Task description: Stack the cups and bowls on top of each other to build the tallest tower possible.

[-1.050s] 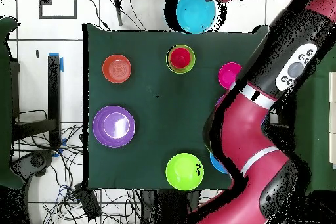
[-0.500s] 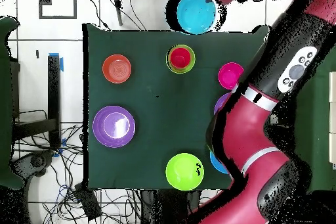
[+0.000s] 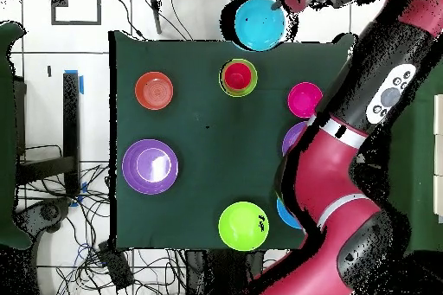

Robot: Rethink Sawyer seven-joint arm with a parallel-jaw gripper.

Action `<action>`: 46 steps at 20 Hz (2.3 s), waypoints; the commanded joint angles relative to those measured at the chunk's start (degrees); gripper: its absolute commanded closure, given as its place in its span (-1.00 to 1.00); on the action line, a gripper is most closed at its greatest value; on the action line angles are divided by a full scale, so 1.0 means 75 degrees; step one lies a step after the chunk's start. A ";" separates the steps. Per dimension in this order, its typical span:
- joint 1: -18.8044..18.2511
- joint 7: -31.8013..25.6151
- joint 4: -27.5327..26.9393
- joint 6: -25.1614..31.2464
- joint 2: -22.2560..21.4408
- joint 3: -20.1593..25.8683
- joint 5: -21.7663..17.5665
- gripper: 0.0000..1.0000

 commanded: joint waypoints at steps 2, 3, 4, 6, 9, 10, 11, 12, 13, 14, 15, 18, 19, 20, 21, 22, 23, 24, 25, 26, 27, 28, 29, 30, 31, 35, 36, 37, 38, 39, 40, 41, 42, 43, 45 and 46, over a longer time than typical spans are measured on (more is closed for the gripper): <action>0.0270 0.1882 -0.0449 -0.0643 0.0061 -0.1539 0.0253 1.00; 0.0261 0.1904 -0.0420 -0.0678 0.0083 -0.1585 0.0346 1.00; 0.0257 0.1922 -0.0418 -0.0695 0.0097 -0.1614 0.0412 1.00; 0.0267 0.1927 -0.0434 -0.0740 0.0119 -0.1659 0.0521 1.00; 0.0317 0.1932 -0.0530 -0.0813 0.0122 -0.1711 0.0568 1.00; 0.0355 0.1872 -0.0591 -0.0834 0.0113 -0.1710 0.0526 1.00; 0.0393 0.1812 -0.0651 -0.0855 0.0103 -0.1709 0.0484 1.00; 0.0449 0.1764 -0.0777 -0.0742 0.0085 -0.1668 0.0350 1.00; 0.0478 0.1718 -0.0833 -0.0715 0.0073 -0.1655 0.0283 1.00; 0.0494 0.1674 -0.0875 -0.0681 0.0066 -0.1631 0.0229 1.00; 0.0505 0.1651 -0.0900 -0.0674 0.0060 -0.1622 0.0192 1.00; 0.0528 0.1603 -0.0973 -0.0637 0.0064 -0.1573 0.0112 1.00; 0.0541 0.1596 -0.1005 -0.0611 0.0058 -0.1557 0.0057 1.00; 0.0555 0.1588 -0.1037 -0.0585 0.0052 -0.1540 0.0002 1.00; 0.0564 0.1567 -0.1062 -0.0563 0.0046 -0.1529 -0.0051 1.00; 0.0568 0.1549 -0.1065 -0.0565 0.0046 -0.1528 -0.0055 1.00; 0.0574 0.1524 -0.1082 -0.0565 0.0049 -0.1510 -0.0073 1.00; 0.0575 0.1514 -0.1074 -0.0575 0.0049 -0.1519 -0.0057 1.00; 0.0584 0.1490 -0.1085 -0.0590 0.0050 -0.1507 -0.0068 1.00; 0.0590 0.1502 -0.1085 -0.0601 0.0054 -0.1512 -0.0061 1.00; 0.0595 0.1514 -0.1085 -0.0612 0.0059 -0.1517 -0.0054 1.00; 0.0599 0.1544 -0.1083 -0.0607 0.0072 -0.1521 -0.0032 1.00; 0.0599 0.1572 -0.1069 -0.0628 0.0084 -0.1535 0.0002 1.00; 0.0600 0.1571 -0.1054 -0.0674 0.0089 -0.1551 0.0019 1.00; 0.0601 0.1570 -0.1038 -0.0720 0.0095 -0.1567 0.0036 1.00; 0.0582 0.1545 -0.0996 -0.0864 0.0141 -0.1602 0.0114 1.00; 0.0588 0.1525 -0.1022 -0.0851 0.0153 -0.1572 0.0087 1.00; 0.0593 0.1504 -0.1049 -0.0837 0.0165 -0.1542 0.0061 1.00; 0.0579 0.1522 -0.1021 -0.0824 0.0154 -0.1586 0.0076 1.00; 0.0569 0.1527 -0.1003 -0.0850 0.0158 -0.1603 0.0106 1.00; 0.0537 0.1562 -0.0939 -0.0854 0.0160 -0.1664 0.0210 1.00; 0.0526 0.1557 -0.0912 -0.0850 0.0168 -0.1686 0.0255 1.00; 0.0517 0.1560 -0.0900 -0.0846 0.0177 -0.1695 0.0289 1.00; 0.0504 0.1588 -0.0871 -0.0870 0.0189 -0.1720 0.0347 1.00; 0.0484 0.1612 -0.0828 -0.0910 0.0200 -0.1763 0.0421 1.00; 0.0476 0.1623 -0.0808 -0.0930 0.0194 -0.1794 0.0441 1.00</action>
